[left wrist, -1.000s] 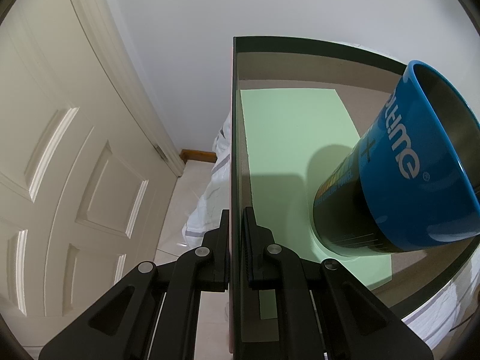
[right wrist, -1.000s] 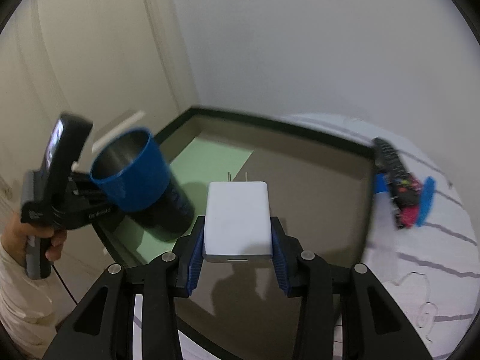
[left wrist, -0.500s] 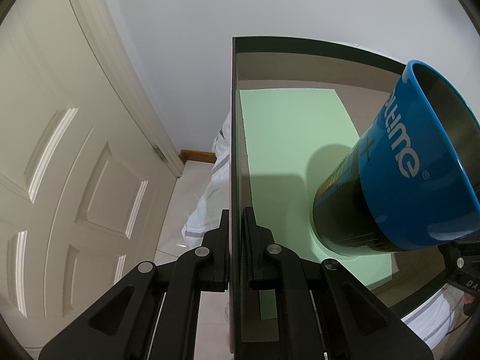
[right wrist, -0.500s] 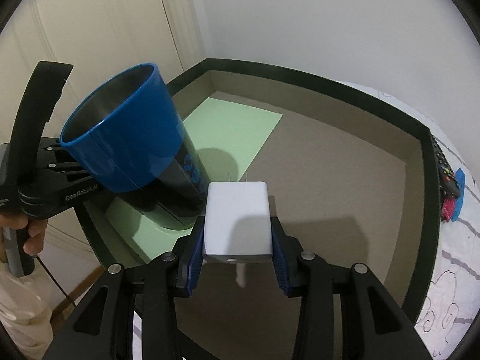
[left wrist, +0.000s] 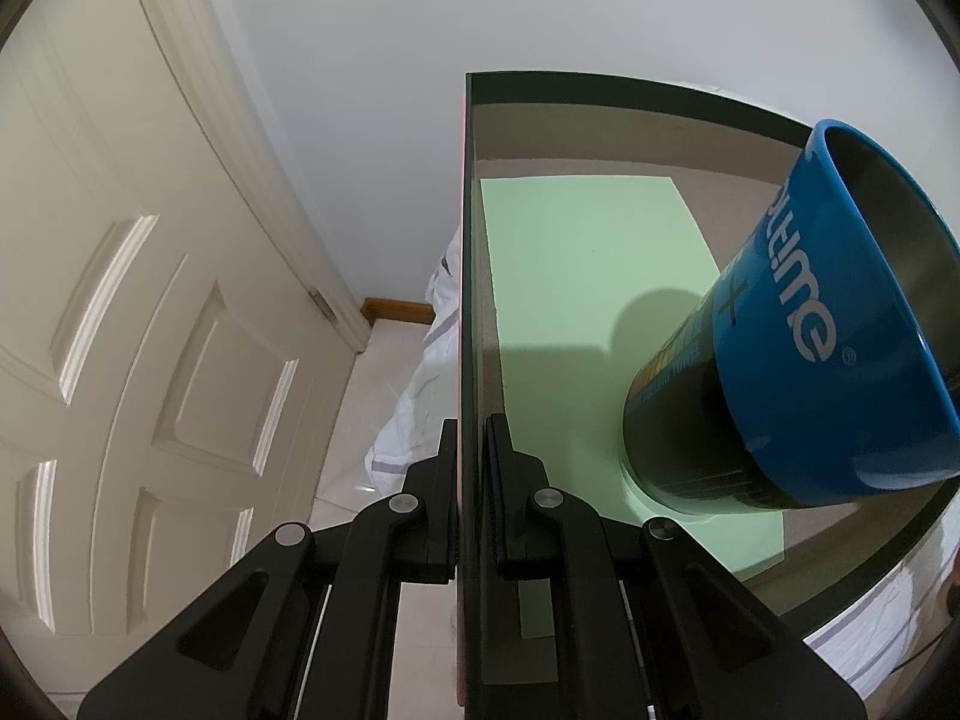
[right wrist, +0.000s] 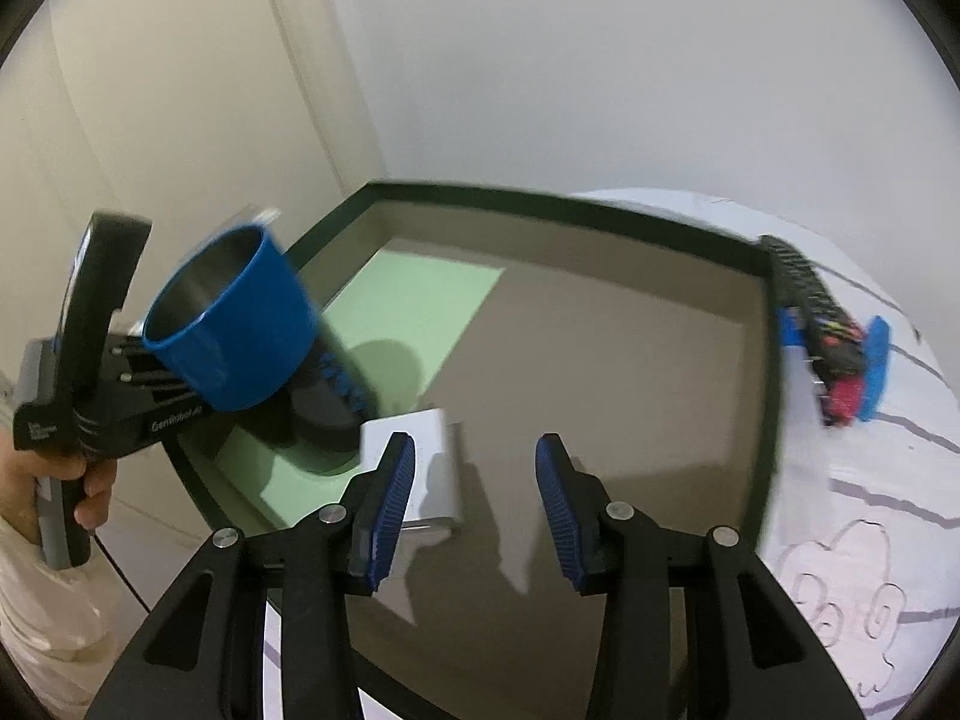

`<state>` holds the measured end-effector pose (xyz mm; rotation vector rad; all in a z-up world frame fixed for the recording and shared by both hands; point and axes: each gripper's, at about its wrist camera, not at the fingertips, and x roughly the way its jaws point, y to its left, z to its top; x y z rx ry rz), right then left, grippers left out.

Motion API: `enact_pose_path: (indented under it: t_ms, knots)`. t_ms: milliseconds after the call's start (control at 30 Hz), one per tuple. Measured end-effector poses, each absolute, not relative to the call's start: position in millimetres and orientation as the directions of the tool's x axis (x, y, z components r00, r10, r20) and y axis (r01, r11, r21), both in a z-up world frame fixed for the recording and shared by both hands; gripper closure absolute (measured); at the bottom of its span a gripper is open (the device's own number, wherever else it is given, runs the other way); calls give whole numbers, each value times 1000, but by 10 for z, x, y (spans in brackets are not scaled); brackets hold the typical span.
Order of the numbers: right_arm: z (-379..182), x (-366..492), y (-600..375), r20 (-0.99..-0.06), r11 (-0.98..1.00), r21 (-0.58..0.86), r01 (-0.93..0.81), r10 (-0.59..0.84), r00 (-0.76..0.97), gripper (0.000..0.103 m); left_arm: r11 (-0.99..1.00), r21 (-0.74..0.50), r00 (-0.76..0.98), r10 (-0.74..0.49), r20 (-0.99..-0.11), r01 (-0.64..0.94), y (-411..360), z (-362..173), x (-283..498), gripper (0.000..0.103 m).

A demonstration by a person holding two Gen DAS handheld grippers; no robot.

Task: Organize rigid objects
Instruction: 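Place the white charger into the box beside the cup, open right gripper, then grasp the blue highlighter with the right gripper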

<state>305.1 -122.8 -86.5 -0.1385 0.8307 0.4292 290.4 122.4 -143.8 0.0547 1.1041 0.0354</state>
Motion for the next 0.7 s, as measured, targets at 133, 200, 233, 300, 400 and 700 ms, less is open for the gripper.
enact_pose_path:
  t_ms: [133, 200, 233, 300, 400, 700]
  knots:
    - [-813, 3050, -1399, -723, 922, 49, -383, 297, 623, 60, 998, 66, 449, 61, -892, -5, 1215, -1447, 2906, 97]
    - [-768, 3036, -1516, -714, 931, 51, -362, 288, 639, 60, 998, 68, 448, 64, -892, -6, 1210, -1448, 2907, 97]
    - [-742, 3011, -1506, -711, 934, 53, -354, 284, 643, 60, 998, 70, 448, 65, -892, -6, 1210, -1447, 2906, 97]
    - [-711, 3015, -1576, -701, 942, 57, -332, 275, 659, 60, 997, 73, 447, 68, -892, -6, 1214, -1449, 2902, 97]
    - [-658, 2996, -1636, -691, 951, 58, -304, 258, 675, 60, 997, 73, 448, 67, -892, -5, 1212, -1445, 2891, 97]
    - [-459, 2953, -1974, -642, 968, 85, -237, 235, 730, 60, 997, 75, 447, 69, -892, -5, 1215, -1445, 2894, 97]
